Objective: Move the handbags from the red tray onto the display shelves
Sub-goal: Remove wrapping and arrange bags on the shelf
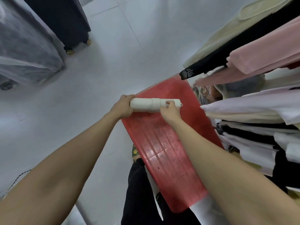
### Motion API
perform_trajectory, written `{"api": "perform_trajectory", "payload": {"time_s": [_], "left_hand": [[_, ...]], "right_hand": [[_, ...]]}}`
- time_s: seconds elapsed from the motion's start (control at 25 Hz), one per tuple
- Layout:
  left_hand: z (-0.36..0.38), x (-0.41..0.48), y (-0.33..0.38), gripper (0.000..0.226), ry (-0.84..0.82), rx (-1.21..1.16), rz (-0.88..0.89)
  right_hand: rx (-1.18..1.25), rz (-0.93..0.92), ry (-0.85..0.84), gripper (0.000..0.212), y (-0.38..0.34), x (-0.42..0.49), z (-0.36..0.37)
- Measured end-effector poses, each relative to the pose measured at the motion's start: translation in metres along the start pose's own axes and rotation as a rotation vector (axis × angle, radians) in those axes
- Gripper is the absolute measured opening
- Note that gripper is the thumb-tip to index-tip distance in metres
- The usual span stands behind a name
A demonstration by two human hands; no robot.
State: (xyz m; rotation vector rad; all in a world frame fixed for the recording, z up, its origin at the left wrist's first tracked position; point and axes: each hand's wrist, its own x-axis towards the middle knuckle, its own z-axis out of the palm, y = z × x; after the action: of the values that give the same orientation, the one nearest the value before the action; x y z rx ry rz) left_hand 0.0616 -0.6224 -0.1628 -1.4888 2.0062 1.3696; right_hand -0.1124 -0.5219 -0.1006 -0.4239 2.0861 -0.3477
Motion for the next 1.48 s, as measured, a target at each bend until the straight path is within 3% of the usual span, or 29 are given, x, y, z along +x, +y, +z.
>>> {"api": "perform_trajectory", "payload": {"time_s": [0.12,0.24,0.36,0.48,0.6,0.76,0.88,1.04,1.2,1.48], "left_hand": [[0.011,-0.009,0.001,0.062,0.064,-0.478,-0.082],[0.032,-0.008,0.004,0.068,0.248,-0.722,-0.181],[0.048,-0.001,0.000,0.059,0.320,-0.855,-0.260],[0.057,0.003,-0.003,0.049,0.356,-0.897,-0.263],[0.058,0.004,-0.005,0.046,0.390,-0.924,-0.244],[0.049,-0.010,-0.007,0.054,0.390,-0.920,-0.298],[0.042,-0.039,-0.007,0.054,0.419,-0.965,-0.315],[0.010,-0.096,0.004,0.054,0.626,-1.037,-0.296],[-0.010,-0.167,0.019,0.059,0.799,-1.067,-0.253],[0.010,-0.333,0.057,0.064,1.145,-1.146,-0.191]], "right_hand": [[-0.006,0.069,0.083,0.051,0.005,0.007,0.000],[0.053,0.108,0.217,0.057,0.011,0.020,-0.008],[0.220,0.135,0.205,0.073,0.014,0.038,-0.013],[0.389,0.199,0.074,0.066,0.016,0.049,-0.013],[0.529,0.244,0.083,0.063,0.021,0.050,-0.008],[0.541,0.232,0.117,0.070,0.028,0.034,-0.004],[0.538,0.160,0.127,0.072,0.024,0.015,-0.007],[0.560,0.010,0.076,0.070,0.002,-0.028,-0.010],[0.608,-0.184,-0.038,0.043,-0.006,-0.083,-0.017],[0.629,-0.501,-0.293,0.041,0.019,-0.209,-0.057]]}}
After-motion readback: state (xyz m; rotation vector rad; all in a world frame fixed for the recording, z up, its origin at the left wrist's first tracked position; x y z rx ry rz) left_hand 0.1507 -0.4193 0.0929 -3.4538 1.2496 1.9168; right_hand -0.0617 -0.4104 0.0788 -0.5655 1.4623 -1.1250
